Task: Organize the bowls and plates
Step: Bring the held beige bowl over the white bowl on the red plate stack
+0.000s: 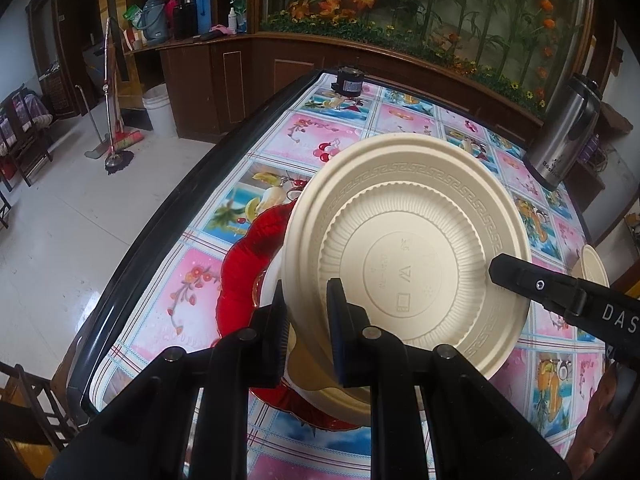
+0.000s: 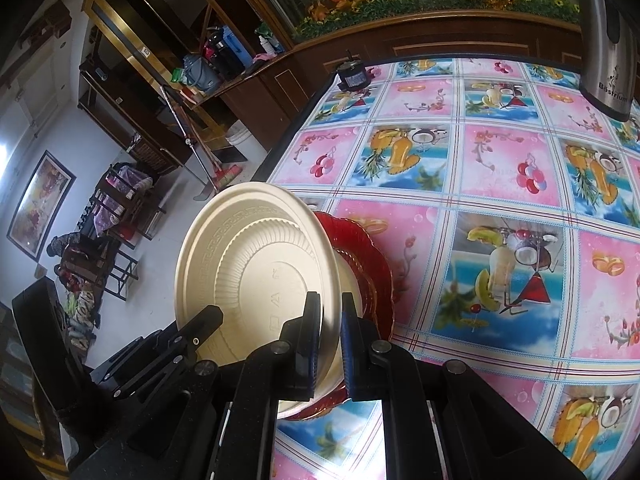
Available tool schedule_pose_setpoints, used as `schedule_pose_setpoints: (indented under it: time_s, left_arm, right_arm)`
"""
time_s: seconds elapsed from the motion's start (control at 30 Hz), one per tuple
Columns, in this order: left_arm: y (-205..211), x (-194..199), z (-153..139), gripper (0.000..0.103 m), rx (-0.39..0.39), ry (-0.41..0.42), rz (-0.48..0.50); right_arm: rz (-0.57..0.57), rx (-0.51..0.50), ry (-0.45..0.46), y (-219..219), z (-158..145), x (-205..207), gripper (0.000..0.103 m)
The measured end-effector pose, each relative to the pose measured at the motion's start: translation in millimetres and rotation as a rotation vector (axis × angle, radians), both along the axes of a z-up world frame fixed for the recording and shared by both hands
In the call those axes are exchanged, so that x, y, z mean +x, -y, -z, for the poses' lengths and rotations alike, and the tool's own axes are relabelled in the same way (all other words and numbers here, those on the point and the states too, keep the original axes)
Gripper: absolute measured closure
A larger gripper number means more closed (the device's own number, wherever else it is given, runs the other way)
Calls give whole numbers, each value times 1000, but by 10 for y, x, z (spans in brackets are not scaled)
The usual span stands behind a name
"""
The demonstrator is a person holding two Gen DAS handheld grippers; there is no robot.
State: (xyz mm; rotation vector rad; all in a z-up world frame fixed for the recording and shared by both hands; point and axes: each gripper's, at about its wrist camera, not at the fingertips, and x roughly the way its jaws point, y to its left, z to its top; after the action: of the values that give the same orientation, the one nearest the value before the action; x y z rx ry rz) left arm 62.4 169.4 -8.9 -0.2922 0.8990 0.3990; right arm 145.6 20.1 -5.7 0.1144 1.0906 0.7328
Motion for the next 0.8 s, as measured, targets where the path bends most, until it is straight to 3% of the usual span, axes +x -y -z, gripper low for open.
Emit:
schedule_pose_setpoints:
  time_s: [0.8]
  left_arm:
    - [25,8,33,87,53,-9,-12]
  right_arm:
    - [2,-6,-24,-47,102,36,92]
